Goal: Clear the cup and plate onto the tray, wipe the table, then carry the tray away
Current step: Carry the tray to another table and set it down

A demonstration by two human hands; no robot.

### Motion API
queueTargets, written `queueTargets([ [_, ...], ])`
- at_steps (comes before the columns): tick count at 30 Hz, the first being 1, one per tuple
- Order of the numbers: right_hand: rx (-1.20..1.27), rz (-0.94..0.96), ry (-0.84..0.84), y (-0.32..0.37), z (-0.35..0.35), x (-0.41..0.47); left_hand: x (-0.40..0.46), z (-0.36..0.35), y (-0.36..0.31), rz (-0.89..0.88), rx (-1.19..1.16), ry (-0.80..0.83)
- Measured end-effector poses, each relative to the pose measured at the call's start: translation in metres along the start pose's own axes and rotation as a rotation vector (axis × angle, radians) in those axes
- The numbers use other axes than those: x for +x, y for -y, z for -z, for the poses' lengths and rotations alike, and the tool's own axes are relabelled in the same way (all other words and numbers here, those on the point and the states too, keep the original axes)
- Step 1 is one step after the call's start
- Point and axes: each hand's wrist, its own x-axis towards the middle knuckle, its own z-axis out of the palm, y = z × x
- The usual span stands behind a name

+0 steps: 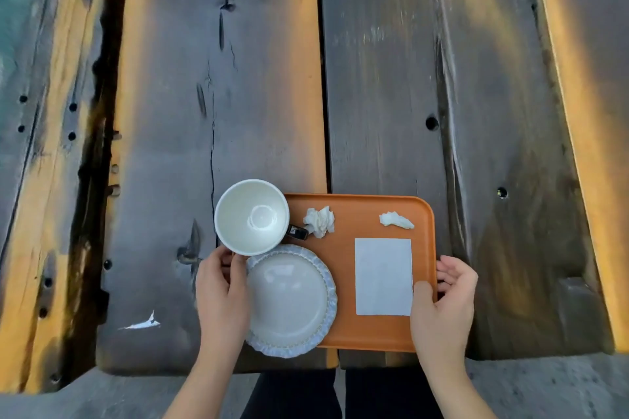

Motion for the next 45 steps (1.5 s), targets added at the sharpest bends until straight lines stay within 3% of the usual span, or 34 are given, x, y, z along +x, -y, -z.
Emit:
queueTargets([
  [3, 0.026, -0.039, 0.02, 0.001, 0.001, -0.001, 0.005, 0.004, 0.004, -0.027, 0.008, 0.076],
  [14, 0.149, -0.112, 0.204, 0.032, 0.023, -0.009, -0.004, 0.035, -0.013, 0.221, -0.159, 0.28],
  [23, 0.225, -0.056, 0.234, 0.066, 0.122, -0.001, -0.058, 0.055, -0.08, 0.102, -0.194, 0.346],
  [28, 0.284, 0.041, 0.259, 0.083, 0.176, 0.004, -0.082, 0.051, -0.123, -0.006, -0.274, 0.316],
  [33, 0.385, 0.104, 0.333, 0.096, 0.222, 0.013, -0.13, 0.051, -0.137, -0.002, -0.408, 0.22],
  [39, 0.366, 0.17, 0.51, 0.109, 0.247, 0.014, -0.195, 0.055, -0.11, 0.116, -0.518, -0.014],
  [45, 0.28, 0.224, 0.726, 0.121, 0.215, -0.012, -0.233, 0.097, -0.062, 0.122, -0.4, -0.159],
])
